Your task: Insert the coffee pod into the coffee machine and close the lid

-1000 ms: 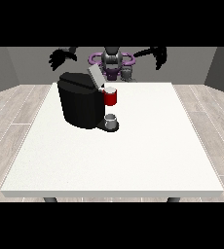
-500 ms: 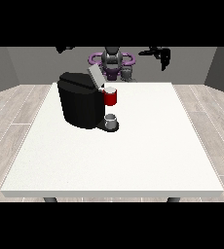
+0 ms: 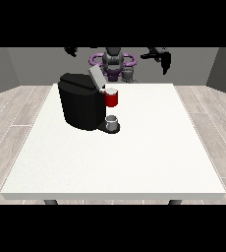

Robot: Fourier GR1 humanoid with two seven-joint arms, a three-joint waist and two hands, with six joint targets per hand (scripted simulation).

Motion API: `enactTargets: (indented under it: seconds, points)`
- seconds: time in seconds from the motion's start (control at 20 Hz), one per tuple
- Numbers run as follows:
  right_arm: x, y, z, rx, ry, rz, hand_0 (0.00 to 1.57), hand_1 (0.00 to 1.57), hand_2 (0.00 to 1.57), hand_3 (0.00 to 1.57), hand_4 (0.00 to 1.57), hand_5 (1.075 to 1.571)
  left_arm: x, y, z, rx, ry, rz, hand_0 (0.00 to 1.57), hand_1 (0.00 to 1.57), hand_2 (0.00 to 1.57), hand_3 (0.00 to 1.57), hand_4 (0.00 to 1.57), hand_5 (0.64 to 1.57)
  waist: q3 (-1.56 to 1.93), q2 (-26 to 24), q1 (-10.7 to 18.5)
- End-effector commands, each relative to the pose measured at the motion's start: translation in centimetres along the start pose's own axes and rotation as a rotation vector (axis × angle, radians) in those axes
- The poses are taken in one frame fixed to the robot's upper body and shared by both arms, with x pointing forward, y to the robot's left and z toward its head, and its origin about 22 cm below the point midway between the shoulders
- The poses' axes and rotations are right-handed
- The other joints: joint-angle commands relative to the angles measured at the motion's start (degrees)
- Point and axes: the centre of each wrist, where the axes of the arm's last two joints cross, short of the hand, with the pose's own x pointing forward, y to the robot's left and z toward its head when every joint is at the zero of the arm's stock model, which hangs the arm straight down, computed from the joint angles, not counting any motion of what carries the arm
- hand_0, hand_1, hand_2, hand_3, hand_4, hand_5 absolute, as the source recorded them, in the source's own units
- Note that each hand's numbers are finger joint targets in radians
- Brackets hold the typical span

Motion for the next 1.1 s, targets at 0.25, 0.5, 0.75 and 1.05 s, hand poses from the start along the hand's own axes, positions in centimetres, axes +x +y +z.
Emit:
enactTargets:
  seconds: [0.25, 0.5, 0.75, 1.05]
  points:
    - [0.6, -0.6, -2.6, 0.022, -0.043, -0.040, 0.00, 0.00, 0.00, 0.00, 0.00, 1.571, 3.1, -0.5, 1.0, 0.031, -0.068, 0.033, 0.00, 0.00, 0.00, 0.00, 0.00, 1.571, 0.02, 5.96, 1.36]
    - [1.8, -1.3, -4.5, 0.015, -0.065, -0.039, 0.00, 0.00, 0.00, 0.00, 0.00, 1.571, 2.8, 0.6, 2.4, 0.033, -0.139, -0.030, 0.00, 0.00, 0.00, 0.00, 0.00, 1.571, 0.01, 11.37, 1.61]
    - [2.0, 0.2, -5.7, 0.066, 0.009, -0.026, 0.00, 0.00, 0.00, 0.00, 0.00, 1.571, 4.3, -0.3, 2.7, 0.032, -0.055, -0.010, 0.00, 0.00, 0.00, 0.00, 0.00, 1.571, 0.01, 9.13, 0.34]
    - [0.7, 0.9, -6.3, 0.073, -0.033, -0.001, 0.00, 0.00, 0.00, 0.00, 0.00, 1.571, 3.6, -0.4, 4.5, 0.068, -0.138, -0.020, 0.00, 0.00, 0.00, 0.00, 0.00, 1.571, 0.01, 12.05, 0.22]
